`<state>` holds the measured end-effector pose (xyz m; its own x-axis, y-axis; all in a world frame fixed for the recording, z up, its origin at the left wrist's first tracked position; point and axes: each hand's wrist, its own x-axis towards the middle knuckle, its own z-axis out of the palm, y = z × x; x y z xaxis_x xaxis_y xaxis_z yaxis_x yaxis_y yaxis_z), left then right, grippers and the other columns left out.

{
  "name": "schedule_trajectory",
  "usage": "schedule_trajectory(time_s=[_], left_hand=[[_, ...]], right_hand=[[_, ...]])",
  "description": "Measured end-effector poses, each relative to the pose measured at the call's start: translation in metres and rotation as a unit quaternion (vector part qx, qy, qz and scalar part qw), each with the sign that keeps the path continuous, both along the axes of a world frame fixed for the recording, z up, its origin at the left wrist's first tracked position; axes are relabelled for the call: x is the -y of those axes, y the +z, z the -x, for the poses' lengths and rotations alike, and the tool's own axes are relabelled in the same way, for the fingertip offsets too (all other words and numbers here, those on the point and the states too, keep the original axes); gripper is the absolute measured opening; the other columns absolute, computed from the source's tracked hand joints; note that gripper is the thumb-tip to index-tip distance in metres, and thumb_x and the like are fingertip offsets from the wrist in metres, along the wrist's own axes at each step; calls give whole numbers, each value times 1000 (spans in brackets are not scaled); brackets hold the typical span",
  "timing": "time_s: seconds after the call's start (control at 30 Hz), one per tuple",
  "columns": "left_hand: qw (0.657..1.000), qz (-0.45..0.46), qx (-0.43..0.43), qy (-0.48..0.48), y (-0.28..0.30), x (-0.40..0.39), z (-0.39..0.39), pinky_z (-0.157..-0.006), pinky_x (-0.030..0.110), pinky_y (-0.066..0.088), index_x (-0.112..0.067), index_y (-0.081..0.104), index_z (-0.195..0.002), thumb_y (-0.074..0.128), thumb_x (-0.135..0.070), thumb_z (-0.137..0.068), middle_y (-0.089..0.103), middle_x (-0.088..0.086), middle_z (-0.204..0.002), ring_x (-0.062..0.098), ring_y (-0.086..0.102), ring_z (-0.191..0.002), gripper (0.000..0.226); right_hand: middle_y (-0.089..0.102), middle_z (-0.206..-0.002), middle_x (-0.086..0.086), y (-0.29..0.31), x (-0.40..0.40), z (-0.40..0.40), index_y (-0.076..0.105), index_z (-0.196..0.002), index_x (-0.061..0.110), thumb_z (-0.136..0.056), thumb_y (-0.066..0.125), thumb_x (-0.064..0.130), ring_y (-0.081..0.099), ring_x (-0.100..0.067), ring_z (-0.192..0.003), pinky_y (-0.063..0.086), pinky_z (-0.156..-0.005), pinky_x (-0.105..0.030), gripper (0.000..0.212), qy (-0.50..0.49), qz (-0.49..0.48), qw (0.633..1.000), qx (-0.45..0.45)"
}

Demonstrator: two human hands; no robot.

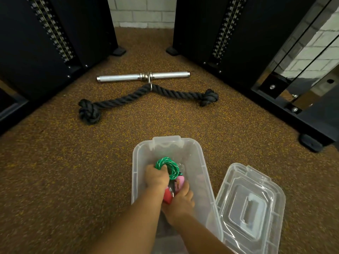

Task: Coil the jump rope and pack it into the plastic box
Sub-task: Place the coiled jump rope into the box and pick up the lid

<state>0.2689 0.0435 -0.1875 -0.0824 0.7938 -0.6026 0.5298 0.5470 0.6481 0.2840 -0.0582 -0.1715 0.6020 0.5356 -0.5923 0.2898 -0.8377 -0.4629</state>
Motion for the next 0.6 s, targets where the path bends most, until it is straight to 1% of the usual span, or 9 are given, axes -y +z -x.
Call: schedule_trajectory(time_s=[0.1, 0.17, 0.27, 0.33, 0.4, 0.43, 0.5, 0.57, 0.6], left_hand=[[999, -39, -5, -3, 17, 13, 0, -112, 36, 28, 5, 33, -141, 62, -17, -87, 42, 25, -144, 35, 39, -135, 65], [999, -43, 2, -23, 23, 23, 0, -116, 36, 19, 2, 20, -147, 54, -12, -91, 29, 21, -153, 33, 26, -142, 67], [997, -40, 16, -65, 27, 33, 0, -116, 41, 19, 0, 22, -146, 46, -11, -93, 27, 21, -154, 34, 25, -142, 59], [996, -29, 38, -71, 38, 34, 1, -117, 39, 16, -2, 21, -148, 41, -12, -96, 24, 19, -156, 31, 21, -144, 57], [993, -30, 88, -71, 54, 39, 2, -117, 35, 17, -8, 22, -149, 38, -14, -98, 24, 13, -157, 26, 22, -144, 54], [989, -44, 123, -66, 66, 44, 2, -117, 34, 18, -10, 26, -148, 38, -14, -98, 27, 11, -156, 24, 25, -143, 51], [979, -93, 177, -50, 92, 60, 2, -114, 26, 19, -13, 33, -145, 39, -12, -98, 34, 3, -151, 17, 31, -139, 47], [969, -138, 193, -70, 121, 83, 0, -104, 14, 19, -19, 36, -144, 40, -13, -99, 38, -9, -139, 6, 35, -130, 45], [963, -154, 199, -94, 132, 97, -2, -103, 13, 18, -22, 35, -144, 40, -14, -99, 38, -13, -137, 2, 33, -128, 46]], right_hand=[[15, -151, -10, 2, -2, 1, -11, -148, 10, -85, 60, 38, 25, -32, -138, 24, -112, -37, 99, 11, 14, 1000, -2], [5, -156, -8, 3, -2, 1, -18, -147, 14, -89, 56, 33, 17, -30, -141, 23, -113, -37, 96, 29, 20, 999, -14], [-1, -158, -14, 18, 2, 0, -19, -147, 10, -87, 59, 32, 11, -33, -145, 19, -115, -37, 100, 86, 43, 995, -27], [18, -155, -16, 43, 8, -3, -1, -149, 7, -86, 57, 32, 26, -32, -141, 26, -113, -35, 89, 119, -2, 993, -22], [55, -133, -9, 80, 21, -12, 36, -138, 14, -87, 50, 29, 53, -27, -121, 43, -97, -32, 55, 131, -112, 985, 10], [66, -114, 0, 100, 32, -19, 50, -127, 21, -88, 49, 26, 62, -20, -107, 47, -89, -29, 39, 112, -176, 978, 21], [70, -93, 14, 139, 56, -35, 64, -110, 29, -91, 55, 17, 65, -4, -87, 49, -76, -16, 25, 11, -298, 954, 44], [71, -87, 10, 154, 85, -57, 69, -103, 30, -91, 58, 14, 62, 0, -72, 47, -66, -12, 22, -132, -369, 917, 69], [70, -87, 7, 152, 102, -70, 69, -100, 29, -91, 58, 14, 61, 0, -71, 48, -68, -14, 21, -207, -379, 899, 71]])
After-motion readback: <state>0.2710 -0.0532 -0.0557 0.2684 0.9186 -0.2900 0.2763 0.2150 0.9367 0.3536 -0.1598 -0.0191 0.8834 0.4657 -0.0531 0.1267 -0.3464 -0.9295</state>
